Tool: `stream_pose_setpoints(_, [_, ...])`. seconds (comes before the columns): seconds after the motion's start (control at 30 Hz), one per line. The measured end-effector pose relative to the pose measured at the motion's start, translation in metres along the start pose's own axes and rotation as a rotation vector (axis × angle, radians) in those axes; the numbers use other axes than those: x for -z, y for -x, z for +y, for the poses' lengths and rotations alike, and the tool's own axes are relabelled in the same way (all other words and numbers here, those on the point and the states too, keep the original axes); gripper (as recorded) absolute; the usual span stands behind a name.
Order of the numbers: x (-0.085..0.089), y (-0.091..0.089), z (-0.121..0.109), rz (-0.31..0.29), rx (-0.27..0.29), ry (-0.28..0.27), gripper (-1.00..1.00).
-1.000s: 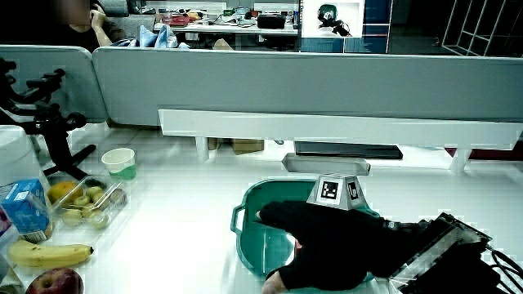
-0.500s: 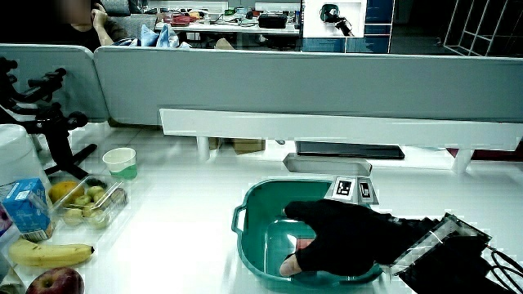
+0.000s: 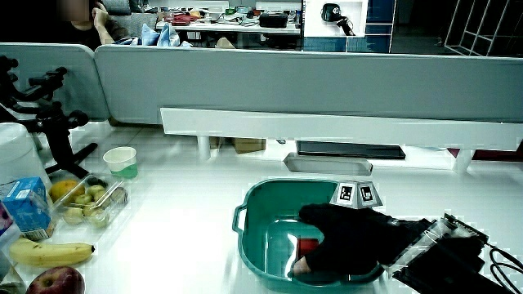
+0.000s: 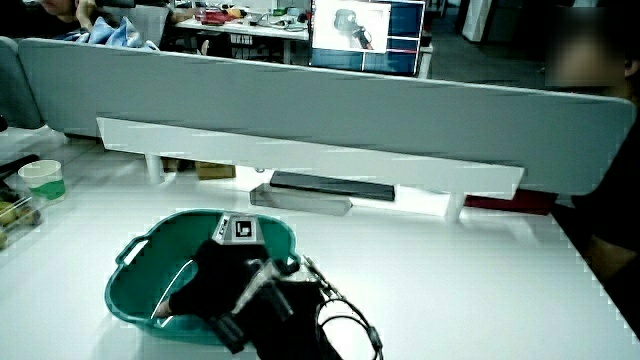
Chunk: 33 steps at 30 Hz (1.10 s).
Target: Pick red block
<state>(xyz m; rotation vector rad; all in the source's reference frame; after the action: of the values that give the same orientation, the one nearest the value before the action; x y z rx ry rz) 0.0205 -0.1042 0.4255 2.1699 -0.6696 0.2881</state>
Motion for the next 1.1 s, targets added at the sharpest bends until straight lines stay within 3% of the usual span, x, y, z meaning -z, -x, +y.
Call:
stream_pose_setpoints(0.03, [0.001,-0.001,0.002,-0.028,0.017,0.002,0.00])
stream_pose_setpoints(0.13, [0.003,-0.004,0.005,-0.037,0.040,0.022,0.00])
stream_pose_setpoints(0.27, [0.006,-0.005,0.010,-0.127,0.101,0.040,0.00])
stream_pose_setpoints(0.4, [0.007,-0.003,0.013,-0.176,0.133,0.050,0.00])
stream_pose_setpoints(0.57, [0.009,-0.006,0.017,-0.192,0.169,0.064,0.00])
stream_pose_setpoints(0.8, [0.011,-0.008,0.019,-0.201,0.179,0.087,0.00])
stream_pose_setpoints(1.0, [0.011,-0.010,0.020,-0.199,0.193,0.064,0.07])
stream_pose_setpoints(1.07, [0.010,-0.010,0.020,-0.181,0.175,0.054,0.12])
stream_pose_setpoints(1.1, [0.010,-0.011,0.020,-0.193,0.195,0.041,0.14])
